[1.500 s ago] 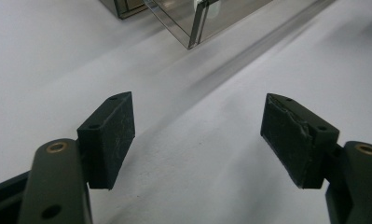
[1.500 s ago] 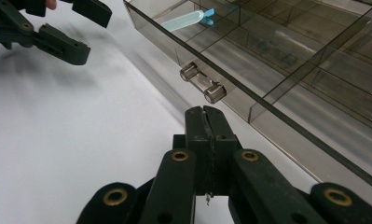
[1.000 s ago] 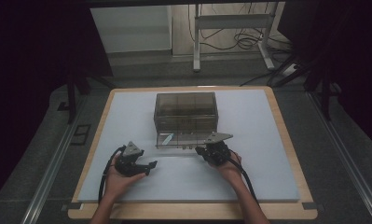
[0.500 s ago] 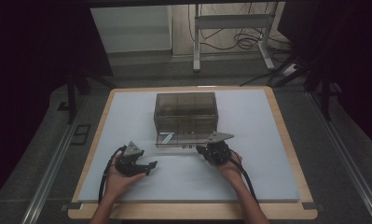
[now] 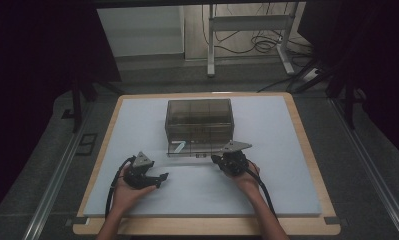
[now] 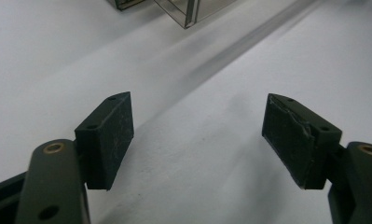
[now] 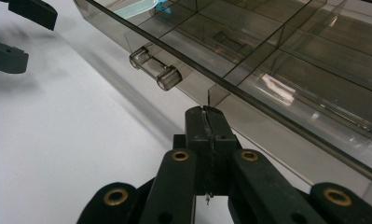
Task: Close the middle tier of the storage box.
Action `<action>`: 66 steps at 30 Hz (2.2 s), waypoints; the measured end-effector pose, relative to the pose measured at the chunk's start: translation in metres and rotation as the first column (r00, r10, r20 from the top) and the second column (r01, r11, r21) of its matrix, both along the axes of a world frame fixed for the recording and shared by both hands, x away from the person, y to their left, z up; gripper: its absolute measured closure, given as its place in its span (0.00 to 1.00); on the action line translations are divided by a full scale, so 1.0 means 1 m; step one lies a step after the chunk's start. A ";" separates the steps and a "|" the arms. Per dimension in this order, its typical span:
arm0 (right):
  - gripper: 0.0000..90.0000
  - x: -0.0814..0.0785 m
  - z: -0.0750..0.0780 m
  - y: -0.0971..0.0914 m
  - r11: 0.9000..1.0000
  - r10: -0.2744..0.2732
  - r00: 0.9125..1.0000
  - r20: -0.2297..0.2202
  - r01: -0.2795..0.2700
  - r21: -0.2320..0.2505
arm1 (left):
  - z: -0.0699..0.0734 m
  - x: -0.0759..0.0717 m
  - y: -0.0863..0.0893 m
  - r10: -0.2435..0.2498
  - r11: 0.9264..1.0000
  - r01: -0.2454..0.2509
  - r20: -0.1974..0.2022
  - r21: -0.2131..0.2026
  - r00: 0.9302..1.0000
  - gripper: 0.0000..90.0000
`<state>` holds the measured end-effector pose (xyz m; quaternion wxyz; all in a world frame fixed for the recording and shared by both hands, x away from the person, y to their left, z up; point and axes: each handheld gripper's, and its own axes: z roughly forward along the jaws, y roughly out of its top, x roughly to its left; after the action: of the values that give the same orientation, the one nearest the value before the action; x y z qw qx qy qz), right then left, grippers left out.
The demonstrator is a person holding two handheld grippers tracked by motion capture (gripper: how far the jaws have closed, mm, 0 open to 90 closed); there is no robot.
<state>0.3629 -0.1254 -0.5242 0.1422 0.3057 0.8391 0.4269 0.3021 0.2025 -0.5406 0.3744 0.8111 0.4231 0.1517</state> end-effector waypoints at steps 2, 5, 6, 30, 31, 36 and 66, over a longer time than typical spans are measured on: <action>0.98 0.000 0.000 0.000 1.000 -0.002 1.000 0.002 0.002 0.001 | 0.000 0.000 0.001 0.002 1.000 -0.002 0.001 -0.003 1.000 0.28; 0.98 0.001 0.000 0.000 1.000 -0.004 1.000 0.004 0.004 0.001 | 0.001 0.000 0.002 0.005 1.000 -0.005 0.002 -0.005 1.000 0.28; 0.98 0.001 0.000 0.000 1.000 -0.004 1.000 0.005 0.004 0.002 | 0.001 0.000 0.002 0.004 1.000 -0.004 0.002 -0.006 1.000 0.28; 0.98 0.010 0.007 0.004 0.999 -0.031 0.999 0.021 0.031 0.010 | 0.003 -0.002 0.005 0.013 1.000 -0.013 0.007 -0.017 1.000 0.28; 0.98 0.010 0.007 0.004 0.999 -0.032 0.999 0.022 0.032 0.013 | 0.003 -0.002 0.005 0.013 1.000 -0.013 0.008 -0.021 1.000 0.28; 0.98 0.012 0.008 0.006 0.999 -0.036 0.999 0.023 0.036 0.013 | 0.004 -0.002 0.006 0.013 1.000 -0.013 0.010 -0.027 1.000 0.28; 0.98 0.029 0.007 0.005 0.997 -0.080 0.997 0.007 0.080 0.022 | 0.005 -0.003 0.006 0.014 1.000 -0.014 0.008 -0.026 1.000 0.28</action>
<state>0.3922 -0.1204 -0.5170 0.1591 0.3388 0.8210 0.4311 0.2991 0.2086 -0.5361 0.3858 0.8024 0.4291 0.1522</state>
